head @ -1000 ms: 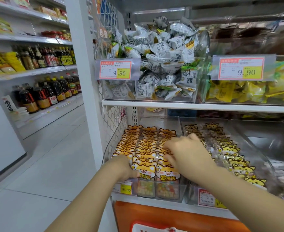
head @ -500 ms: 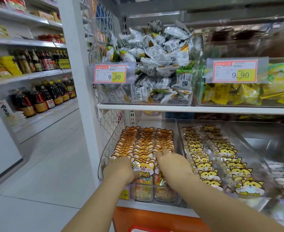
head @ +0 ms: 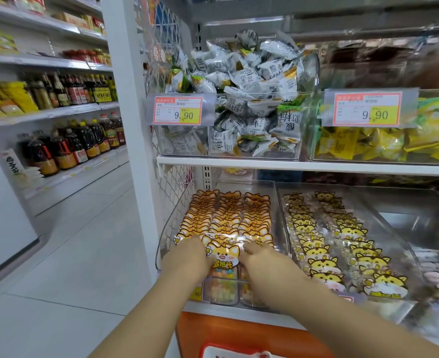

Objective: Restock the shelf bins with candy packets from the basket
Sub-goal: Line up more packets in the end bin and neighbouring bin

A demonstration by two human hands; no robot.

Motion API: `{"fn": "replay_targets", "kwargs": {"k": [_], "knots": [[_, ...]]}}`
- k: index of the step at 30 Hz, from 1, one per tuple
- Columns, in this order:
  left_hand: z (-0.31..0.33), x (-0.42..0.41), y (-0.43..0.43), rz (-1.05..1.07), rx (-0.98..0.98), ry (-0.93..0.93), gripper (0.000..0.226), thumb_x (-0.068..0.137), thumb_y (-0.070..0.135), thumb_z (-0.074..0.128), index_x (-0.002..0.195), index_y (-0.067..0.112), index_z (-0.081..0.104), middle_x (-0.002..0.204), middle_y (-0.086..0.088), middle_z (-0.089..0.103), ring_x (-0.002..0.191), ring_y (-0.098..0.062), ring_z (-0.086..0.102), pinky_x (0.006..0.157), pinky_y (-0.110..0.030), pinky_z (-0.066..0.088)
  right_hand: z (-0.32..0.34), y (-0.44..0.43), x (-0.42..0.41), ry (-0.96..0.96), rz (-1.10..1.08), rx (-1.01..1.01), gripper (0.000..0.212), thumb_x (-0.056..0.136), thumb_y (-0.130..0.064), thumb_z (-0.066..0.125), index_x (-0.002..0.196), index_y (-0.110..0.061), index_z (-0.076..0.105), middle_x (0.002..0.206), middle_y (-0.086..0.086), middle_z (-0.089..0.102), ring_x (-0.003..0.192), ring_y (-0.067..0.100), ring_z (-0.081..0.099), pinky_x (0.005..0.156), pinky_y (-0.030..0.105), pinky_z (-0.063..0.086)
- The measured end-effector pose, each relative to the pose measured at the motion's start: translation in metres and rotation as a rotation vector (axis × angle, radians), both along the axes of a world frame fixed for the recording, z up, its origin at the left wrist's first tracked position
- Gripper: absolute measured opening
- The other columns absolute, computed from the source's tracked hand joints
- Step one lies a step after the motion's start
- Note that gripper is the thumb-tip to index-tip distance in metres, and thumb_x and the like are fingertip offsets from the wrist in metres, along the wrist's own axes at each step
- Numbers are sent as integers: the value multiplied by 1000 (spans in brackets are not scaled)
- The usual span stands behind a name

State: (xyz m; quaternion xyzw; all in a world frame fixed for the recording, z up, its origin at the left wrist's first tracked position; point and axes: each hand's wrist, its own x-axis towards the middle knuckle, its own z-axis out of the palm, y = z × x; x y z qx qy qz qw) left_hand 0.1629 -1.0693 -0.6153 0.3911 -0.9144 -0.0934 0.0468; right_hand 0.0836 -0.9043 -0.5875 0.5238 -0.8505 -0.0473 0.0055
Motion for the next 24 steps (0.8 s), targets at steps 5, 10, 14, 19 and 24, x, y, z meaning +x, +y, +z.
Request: {"fn": "replay_targets", "kwargs": {"k": [5,10,14,19,24], "knots": [[-7,-9,1,13,-25,3,42,94,49,59,122,17,60,127,-7,53,113,-27,59,88,-37,49,-13,-16,-21,-83,-3,189,39,94,-7,49,132,-3,53,158,16,24,136,35,42,101,47,49],[-9,-12,1,13,-23,0,41,95,48,57,123,19,59,129,-7,50,115,-28,58,87,-38,48,-19,-25,-28,-103,18,213,28,96,-19,53,118,-4,61,137,21,46,122,35,53,99,46,49],[-7,-6,-5,-38,38,-22,42,89,49,60,119,20,60,119,-3,61,107,-26,62,86,-38,54,-16,-15,-19,-121,5,149,24,99,-16,47,116,-6,60,152,18,30,115,33,55,90,45,52],[-4,1,-10,-102,136,-40,40,91,44,56,122,20,55,119,-3,64,107,-26,62,89,-39,53,-11,0,-7,-119,17,-6,23,99,-16,48,118,-12,61,144,12,41,112,27,57,78,34,49],[3,17,-9,-176,288,25,52,91,41,56,133,15,41,116,-2,66,104,-23,62,89,-39,53,0,17,1,-114,36,-96,25,97,-18,49,119,-15,61,128,6,51,109,27,60,83,37,53]]}}
